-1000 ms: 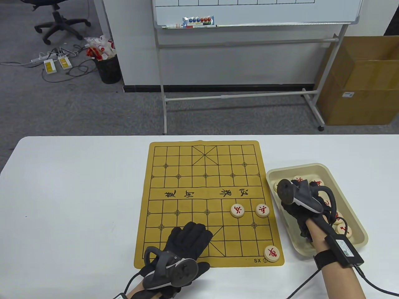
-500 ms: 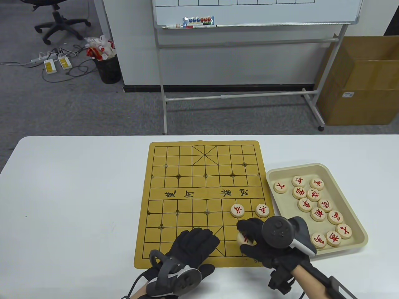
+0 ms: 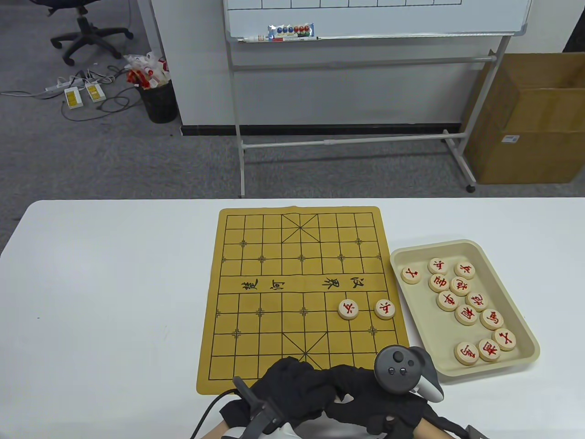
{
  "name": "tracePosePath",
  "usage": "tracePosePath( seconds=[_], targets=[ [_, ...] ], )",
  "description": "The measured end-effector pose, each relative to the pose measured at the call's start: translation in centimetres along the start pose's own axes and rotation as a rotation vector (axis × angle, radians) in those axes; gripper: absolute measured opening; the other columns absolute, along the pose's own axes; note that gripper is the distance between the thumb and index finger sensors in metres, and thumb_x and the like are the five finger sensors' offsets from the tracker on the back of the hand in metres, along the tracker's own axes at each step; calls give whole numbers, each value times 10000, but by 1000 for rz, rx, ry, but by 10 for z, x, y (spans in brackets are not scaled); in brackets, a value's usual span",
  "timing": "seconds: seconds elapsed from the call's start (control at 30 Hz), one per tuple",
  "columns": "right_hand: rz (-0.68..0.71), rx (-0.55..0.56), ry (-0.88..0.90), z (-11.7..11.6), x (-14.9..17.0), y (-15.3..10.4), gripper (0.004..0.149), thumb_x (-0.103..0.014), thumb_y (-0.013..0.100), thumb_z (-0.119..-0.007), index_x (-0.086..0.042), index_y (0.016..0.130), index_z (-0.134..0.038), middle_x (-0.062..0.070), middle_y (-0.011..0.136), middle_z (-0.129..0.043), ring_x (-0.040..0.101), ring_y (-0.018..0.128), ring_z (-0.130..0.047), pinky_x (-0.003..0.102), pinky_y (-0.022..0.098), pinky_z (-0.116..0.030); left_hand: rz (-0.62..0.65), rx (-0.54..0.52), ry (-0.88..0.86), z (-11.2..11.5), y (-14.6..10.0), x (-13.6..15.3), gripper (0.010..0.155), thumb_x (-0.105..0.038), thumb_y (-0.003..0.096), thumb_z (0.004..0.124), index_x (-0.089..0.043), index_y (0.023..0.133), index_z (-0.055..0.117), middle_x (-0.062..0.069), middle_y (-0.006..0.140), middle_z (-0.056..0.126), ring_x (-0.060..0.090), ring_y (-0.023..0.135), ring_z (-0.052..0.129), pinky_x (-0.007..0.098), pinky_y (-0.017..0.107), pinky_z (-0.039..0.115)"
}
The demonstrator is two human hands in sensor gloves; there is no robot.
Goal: Set up Chinese chess pieces
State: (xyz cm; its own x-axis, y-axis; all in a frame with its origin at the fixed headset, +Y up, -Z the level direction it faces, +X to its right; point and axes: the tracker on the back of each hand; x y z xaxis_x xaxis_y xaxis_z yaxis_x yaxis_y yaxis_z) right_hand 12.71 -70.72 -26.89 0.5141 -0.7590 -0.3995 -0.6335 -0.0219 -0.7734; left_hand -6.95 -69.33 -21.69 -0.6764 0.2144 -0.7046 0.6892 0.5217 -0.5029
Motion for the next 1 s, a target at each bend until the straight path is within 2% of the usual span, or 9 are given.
tracePosePath(
  seconds=[0.07, 0.17, 0.23, 0.3, 0.43, 0.6, 0.7, 0.83, 1.0],
  targets=[
    [-7, 30, -124, -2, -5, -2, 754, -424, 434, -859, -47, 1053, -648, 226, 1034, -726, 396, 849, -869, 657, 712, -567, -27, 11, 24, 1, 2, 7, 498, -494, 296, 865, -414, 787, 827, -134, 861, 867, 121, 802, 928, 406, 659, 825],
    [0, 165, -388, -2, -12, -8, 768, -431, 445, -818, -62, 1082, -599, 226, 1082, -658, 421, 921, -808, 668, 725, -530, -123, 20, 79, -3, 3, 28, 508, -488, 282, 884, -390, 777, 819, -128, 866, 900, 124, 798, 970, 393, 630, 866],
    [16, 204, -534, 1, -16, -11, 766, -448, 446, -804, -81, 1085, -594, 212, 1090, -655, 413, 934, -803, 662, 730, -531, -210, 36, 130, -6, 2, 54, 511, -486, 272, 899, -389, 766, 812, -125, 843, 932, 121, 769, 1002, 385, 602, 892],
    [27, 237, -563, 5, -18, -15, 761, -452, 447, -800, -91, 1085, -596, 206, 1094, -654, 404, 941, -803, 661, 731, -532, -299, 62, 185, -8, 0, 82, 510, -489, 263, 908, -395, 757, 821, -116, 794, 974, 111, 702, 1043, 371, 559, 921],
    [23, 222, -538, 6, -18, -16, 743, -450, 452, -794, -98, 1081, -611, 203, 1090, -667, 407, 938, -807, 665, 731, -528, -465, 230, 312, 1, 0, 144, 511, -502, 256, 914, -376, 746, 843, -93, 733, 1007, 112, 617, 1067, 374, 519, 933],
    [27, 174, -587, 4, -20, -16, 738, -447, 451, -799, -112, 1082, -614, 191, 1098, -664, 402, 951, -800, 678, 739, -500, -540, 489, 478, 46, -6, 195, 530, -500, 252, 907, -355, 756, 832, -84, 717, 1004, 109, 585, 1059, 378, 518, 930],
    [31, 188, -595, 5, -21, -17, 733, -448, 451, -797, -118, 1081, -617, 190, 1097, -668, 401, 950, -803, 679, 738, -500, -561, 586, 499, 74, -15, 208, 528, -499, 245, 913, -355, 746, 830, -87, 713, 999, 106, 587, 1054, 383, 530, 924],
    [24, 181, -585, 7, -20, -18, 726, -447, 453, -797, -128, 1081, -621, 193, 1097, -669, 405, 950, -802, 682, 738, -496, -569, 607, 529, 97, -23, 215, 519, -504, 234, 920, -359, 723, 827, -105, 714, 985, 102, 607, 1039, 396, 563, 907],
    [18, 165, -603, 6, -21, -17, 719, -449, 454, -794, -138, 1080, -626, 188, 1099, -671, 402, 952, -803, 683, 739, -494, -545, 544, 511, 105, -24, 212, 517, -501, 230, 923, -369, 719, 821, -118, 728, 970, 97, 632, 1024, 404, 596, 886]
  ],
)
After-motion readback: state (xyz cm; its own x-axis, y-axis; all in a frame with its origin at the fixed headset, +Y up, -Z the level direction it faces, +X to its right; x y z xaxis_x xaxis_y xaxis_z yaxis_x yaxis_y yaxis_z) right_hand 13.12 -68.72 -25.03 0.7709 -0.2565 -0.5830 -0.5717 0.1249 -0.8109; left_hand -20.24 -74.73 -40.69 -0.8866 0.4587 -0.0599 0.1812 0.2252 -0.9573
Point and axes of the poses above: the tracker on the back of each hand, its own x axis roughly to the little-finger side, its own y axis roughly from the wrist to the fingertips, z = x × y
